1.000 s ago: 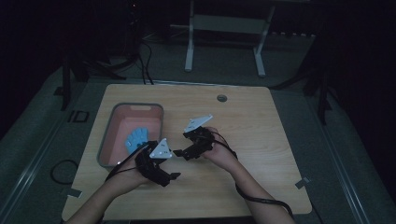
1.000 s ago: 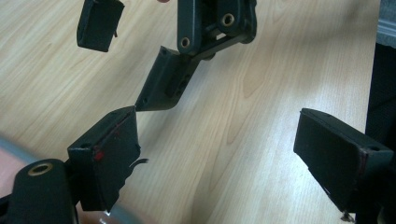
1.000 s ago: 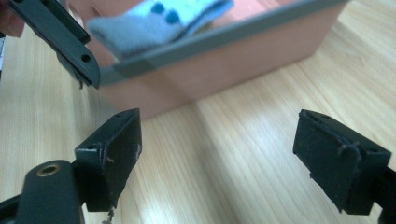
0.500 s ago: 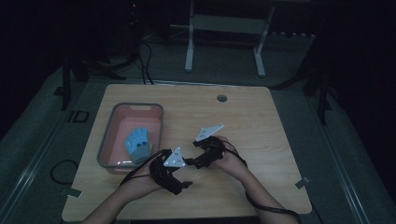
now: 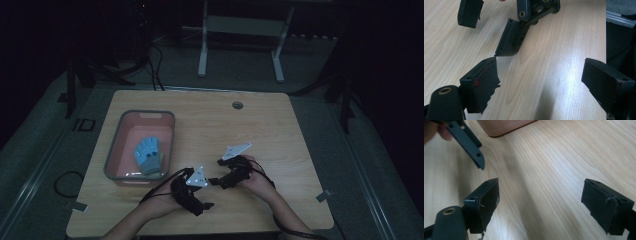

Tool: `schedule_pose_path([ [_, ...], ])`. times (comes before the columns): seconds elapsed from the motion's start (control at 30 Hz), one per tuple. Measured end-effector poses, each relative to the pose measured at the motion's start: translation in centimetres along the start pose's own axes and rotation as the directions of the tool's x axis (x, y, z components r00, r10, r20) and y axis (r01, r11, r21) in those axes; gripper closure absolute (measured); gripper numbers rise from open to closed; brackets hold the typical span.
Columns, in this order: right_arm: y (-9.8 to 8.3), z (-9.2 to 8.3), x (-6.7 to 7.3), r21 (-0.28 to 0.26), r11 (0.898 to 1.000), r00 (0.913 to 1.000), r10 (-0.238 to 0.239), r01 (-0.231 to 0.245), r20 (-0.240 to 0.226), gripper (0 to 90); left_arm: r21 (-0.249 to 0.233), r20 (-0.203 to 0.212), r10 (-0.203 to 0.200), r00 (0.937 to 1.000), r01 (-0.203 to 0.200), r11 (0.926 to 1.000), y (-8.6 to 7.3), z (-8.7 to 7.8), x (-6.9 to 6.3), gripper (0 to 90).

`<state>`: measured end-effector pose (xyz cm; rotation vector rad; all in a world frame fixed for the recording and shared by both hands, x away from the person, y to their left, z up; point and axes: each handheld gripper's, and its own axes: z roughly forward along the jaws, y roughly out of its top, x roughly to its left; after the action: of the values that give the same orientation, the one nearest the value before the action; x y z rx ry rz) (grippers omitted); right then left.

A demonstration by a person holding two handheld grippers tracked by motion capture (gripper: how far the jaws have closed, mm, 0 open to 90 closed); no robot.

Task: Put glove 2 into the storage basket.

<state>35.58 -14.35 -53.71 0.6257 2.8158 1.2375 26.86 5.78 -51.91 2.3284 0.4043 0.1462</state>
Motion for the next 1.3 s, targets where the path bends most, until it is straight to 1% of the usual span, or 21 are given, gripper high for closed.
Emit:
schedule_pose_path([
  [0.07,-0.6,-0.2,-0.2,-0.022,0.999,0.9996,0.022,-0.023,-0.018,15.1,-0.002,0.012,0.002,0.9999,-0.002,1.0000,0.0,0.4,-0.1,14.4],
  [0.13,-1.3,-0.3,-0.2,-0.031,0.999,0.9995,0.027,-0.028,-0.014,15.1,-0.002,0.017,0.000,0.9999,0.000,1.0000,0.0,0.7,-0.1,14.4],
  [0.2,-1.8,-0.4,-0.2,-0.023,0.999,0.9997,0.024,-0.024,-0.006,15.1,0.001,0.022,0.000,0.9997,0.000,1.0000,-0.1,1.2,-0.2,14.4],
  [0.3,-2.6,-0.5,-0.1,-0.013,0.999,0.9995,0.030,-0.030,0.001,15.1,0.010,0.028,-0.002,0.9996,0.002,0.9999,-0.2,1.8,-0.3,14.4],
  [0.43,-3.5,-0.8,-0.2,-0.009,0.999,0.9990,0.042,-0.042,0.015,15.1,0.009,0.027,0.006,0.9996,-0.006,0.9999,-0.2,2.5,-0.5,14.4],
  [0.47,-3.8,-1.0,-0.2,-0.012,0.999,0.9990,0.037,-0.037,0.023,15.1,0.008,0.028,0.006,0.9996,-0.006,0.9999,-0.2,2.7,-0.6,14.4],
  [0.5,-3.9,-1.1,-0.2,-0.013,0.999,0.9990,0.037,-0.036,0.024,15.1,0.009,0.029,0.013,0.9995,-0.013,0.9999,-0.3,2.7,-0.6,14.4],
  [0.6,-4.3,-1.7,-0.1,-0.024,0.999,0.9987,0.045,-0.044,0.026,15.1,0.004,0.043,0.006,0.9990,-0.006,1.0000,-0.3,3.1,-0.7,14.4],
  [0.73,-4.8,-2.1,0.0,-0.025,0.999,0.9982,0.046,-0.045,0.039,15.1,0.005,0.062,0.008,0.9980,-0.009,0.9999,-0.4,3.5,-0.9,14.4],
  [0.8,-5.1,-2.3,0.0,-0.024,0.999,0.9978,0.050,-0.049,0.045,15.1,0.005,0.065,0.010,0.9978,-0.010,0.9999,-0.5,3.7,-0.9,14.4],
  [0.87,-5.2,-2.4,0.0,-0.035,0.998,0.9976,0.052,-0.050,0.047,15.1,0.007,0.074,0.010,0.9972,-0.011,0.9999,-0.6,3.9,-1.0,14.4],
  [1.0,-5.3,-2.5,0.2,-0.038,0.998,0.9972,0.046,-0.043,0.059,15.1,0.008,0.070,0.020,0.9973,-0.020,0.9998,-0.8,4.1,-1.1,14.4],
  [1.07,-5.4,-2.6,0.3,-0.036,0.999,0.9970,0.041,-0.039,0.065,15.1,0.002,0.069,0.015,0.9975,-0.015,0.9999,-0.9,4.2,-1.2,14.4],
  [1.13,-5.5,-2.6,0.4,-0.036,0.999,0.9970,0.039,-0.037,0.066,15.1,-0.003,0.067,0.019,0.9976,-0.019,0.9998,-0.9,4.1,-1.2,14.4],
  [1.17,-5.6,-2.7,0.4,-0.035,0.999,0.9968,0.038,-0.036,0.070,15.1,-0.004,0.071,0.014,0.9974,-0.014,0.9999,-1.0,4.1,-1.2,14.4],
  [1.27,-5.9,-3.0,0.4,-0.043,0.998,0.9959,0.047,-0.044,0.077,15.1,-0.012,0.060,0.015,0.9981,-0.014,0.9998,-1.1,4.0,-1.1,14.4],
  [1.3,-5.9,-3.0,0.4,-0.044,0.998,0.9957,0.050,-0.046,0.078,15.1,-0.021,0.061,0.007,0.9981,-0.005,0.9998,-1.2,4.0,-1.2,14.4],
])
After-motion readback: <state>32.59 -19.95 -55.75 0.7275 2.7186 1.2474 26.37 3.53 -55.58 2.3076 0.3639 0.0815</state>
